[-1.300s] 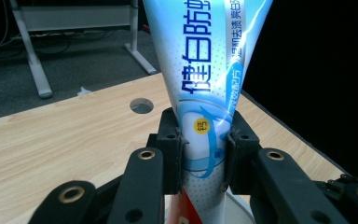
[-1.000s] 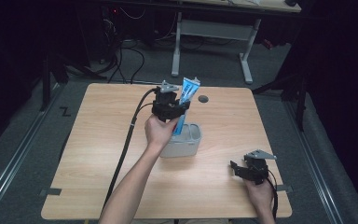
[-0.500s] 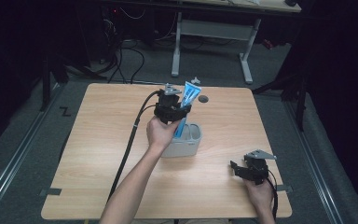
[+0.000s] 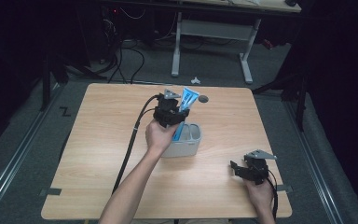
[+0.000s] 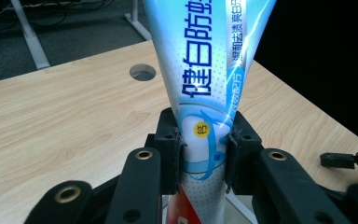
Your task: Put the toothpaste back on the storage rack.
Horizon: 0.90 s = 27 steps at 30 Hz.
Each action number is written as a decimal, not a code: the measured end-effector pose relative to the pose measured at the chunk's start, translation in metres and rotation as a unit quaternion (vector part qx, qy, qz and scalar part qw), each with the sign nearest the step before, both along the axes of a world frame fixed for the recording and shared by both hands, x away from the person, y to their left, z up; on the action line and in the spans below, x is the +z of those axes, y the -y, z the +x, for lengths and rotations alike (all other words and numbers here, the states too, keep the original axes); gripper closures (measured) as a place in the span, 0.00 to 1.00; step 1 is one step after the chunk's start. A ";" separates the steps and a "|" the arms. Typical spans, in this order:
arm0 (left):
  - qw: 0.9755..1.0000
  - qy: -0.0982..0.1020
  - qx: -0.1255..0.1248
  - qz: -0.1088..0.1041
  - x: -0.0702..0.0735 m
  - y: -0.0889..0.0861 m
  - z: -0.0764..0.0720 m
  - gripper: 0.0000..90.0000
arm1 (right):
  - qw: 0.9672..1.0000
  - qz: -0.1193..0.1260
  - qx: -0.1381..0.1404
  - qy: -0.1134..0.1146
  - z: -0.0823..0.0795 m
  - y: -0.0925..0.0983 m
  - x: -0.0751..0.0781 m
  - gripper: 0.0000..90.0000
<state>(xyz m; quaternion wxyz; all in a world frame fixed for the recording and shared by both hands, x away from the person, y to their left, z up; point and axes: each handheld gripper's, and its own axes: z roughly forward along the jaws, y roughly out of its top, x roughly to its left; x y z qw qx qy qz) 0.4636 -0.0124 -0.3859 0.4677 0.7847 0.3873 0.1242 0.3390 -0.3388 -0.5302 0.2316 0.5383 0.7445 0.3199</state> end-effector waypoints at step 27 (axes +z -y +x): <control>1.000 -0.011 -0.007 0.014 -0.017 -0.003 -0.006 0.78 | 1.000 -0.002 -0.001 0.001 0.000 0.000 0.000 0.36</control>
